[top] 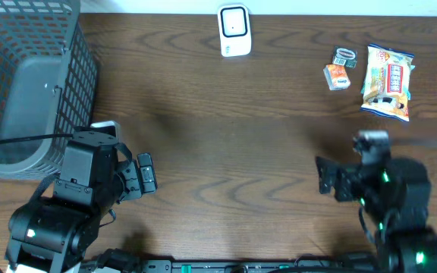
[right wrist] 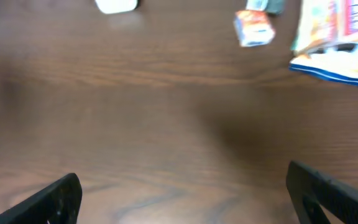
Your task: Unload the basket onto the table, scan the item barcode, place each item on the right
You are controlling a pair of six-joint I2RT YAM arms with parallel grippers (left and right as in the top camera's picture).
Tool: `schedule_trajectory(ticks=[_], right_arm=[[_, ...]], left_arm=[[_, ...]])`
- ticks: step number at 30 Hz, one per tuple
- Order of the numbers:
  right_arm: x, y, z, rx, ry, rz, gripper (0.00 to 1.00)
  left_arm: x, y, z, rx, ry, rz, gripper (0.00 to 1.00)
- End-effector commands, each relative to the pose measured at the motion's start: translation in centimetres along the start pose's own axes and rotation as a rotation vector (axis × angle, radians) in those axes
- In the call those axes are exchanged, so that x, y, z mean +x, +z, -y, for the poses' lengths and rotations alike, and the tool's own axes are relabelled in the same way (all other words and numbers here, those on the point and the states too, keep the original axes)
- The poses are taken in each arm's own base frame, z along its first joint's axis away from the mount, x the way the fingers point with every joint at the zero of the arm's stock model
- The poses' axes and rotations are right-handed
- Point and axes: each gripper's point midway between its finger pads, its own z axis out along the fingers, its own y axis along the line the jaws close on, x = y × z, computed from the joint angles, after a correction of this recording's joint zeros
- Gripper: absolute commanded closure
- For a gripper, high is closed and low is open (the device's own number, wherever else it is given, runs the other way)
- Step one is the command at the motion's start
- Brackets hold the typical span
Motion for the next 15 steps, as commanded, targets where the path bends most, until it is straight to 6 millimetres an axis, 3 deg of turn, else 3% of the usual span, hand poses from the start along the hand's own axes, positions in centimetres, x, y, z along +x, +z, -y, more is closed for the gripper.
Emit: schedule_trajectory(ticks=[1, 6, 15], right_arm=[[1.2, -0.4, 0.3, -0.006, -0.023, 0.084, 0.01], [2.3, -0.1, 0.5, -0.006, -0.075, 0.219, 0.01], [1.9, 0.7, 0.8, -0.006, -0.108, 0.442, 0.01]], left_arm=[[-0.1, -0.2, 0.0, 0.001, 0.0, 0.007, 0.02], [-0.1, -0.2, 0.0, 0.001, 0.0, 0.007, 0.02], [-0.1, -0.2, 0.0, 0.001, 0.0, 0.007, 0.02]])
